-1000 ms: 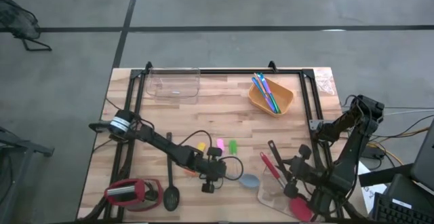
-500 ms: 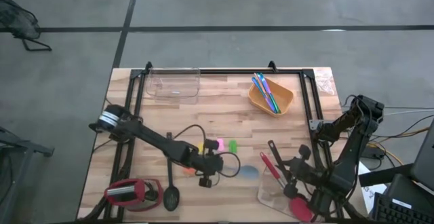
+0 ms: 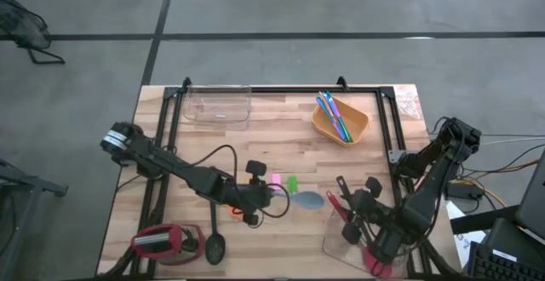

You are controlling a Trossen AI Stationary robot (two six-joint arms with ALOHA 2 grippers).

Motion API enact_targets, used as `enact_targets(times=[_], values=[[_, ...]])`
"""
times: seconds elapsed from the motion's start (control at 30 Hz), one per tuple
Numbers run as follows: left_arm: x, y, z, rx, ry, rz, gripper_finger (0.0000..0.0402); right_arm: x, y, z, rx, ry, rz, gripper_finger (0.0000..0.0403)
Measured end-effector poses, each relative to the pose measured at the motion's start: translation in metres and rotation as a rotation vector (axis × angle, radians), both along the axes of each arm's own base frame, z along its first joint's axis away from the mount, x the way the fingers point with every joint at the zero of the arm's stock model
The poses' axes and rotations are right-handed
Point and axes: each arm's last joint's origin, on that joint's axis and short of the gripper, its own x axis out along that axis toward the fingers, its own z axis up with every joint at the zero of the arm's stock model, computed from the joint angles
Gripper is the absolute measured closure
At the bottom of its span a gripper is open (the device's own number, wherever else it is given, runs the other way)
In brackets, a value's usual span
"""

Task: Pick & Place Kitchen Items
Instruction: Put the light blue serving spoon into the bottom transparent bin

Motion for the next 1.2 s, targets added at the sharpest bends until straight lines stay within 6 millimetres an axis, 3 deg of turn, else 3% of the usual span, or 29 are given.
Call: enact_targets(times=[0.2, 0.43, 0.9, 1.2], values=[[0.005, -0.003, 0.010, 0.079, -0.046, -0.014, 0.0332, 0.019, -0.011, 0.012, 0.027, 0.053, -0.006, 0.0209], [0.009, -0.007, 0.012, 0.219, -0.052, -0.001, 0.0332, 0.036, -0.021, 0.028, 0.009, 0.064, 0.031, 0.0200], [0.008, -0.020, 0.017, 0.328, -0.120, -0.018, 0.0331, 0.054, -0.037, 0.029, 0.015, 0.090, 0.027, 0.0226], [0.009, -0.019, 0.020, 0.388, -0.144, 0.000, 0.0330, 0.057, -0.032, 0.028, 0.055, 0.093, 0.080, 0.0281]])
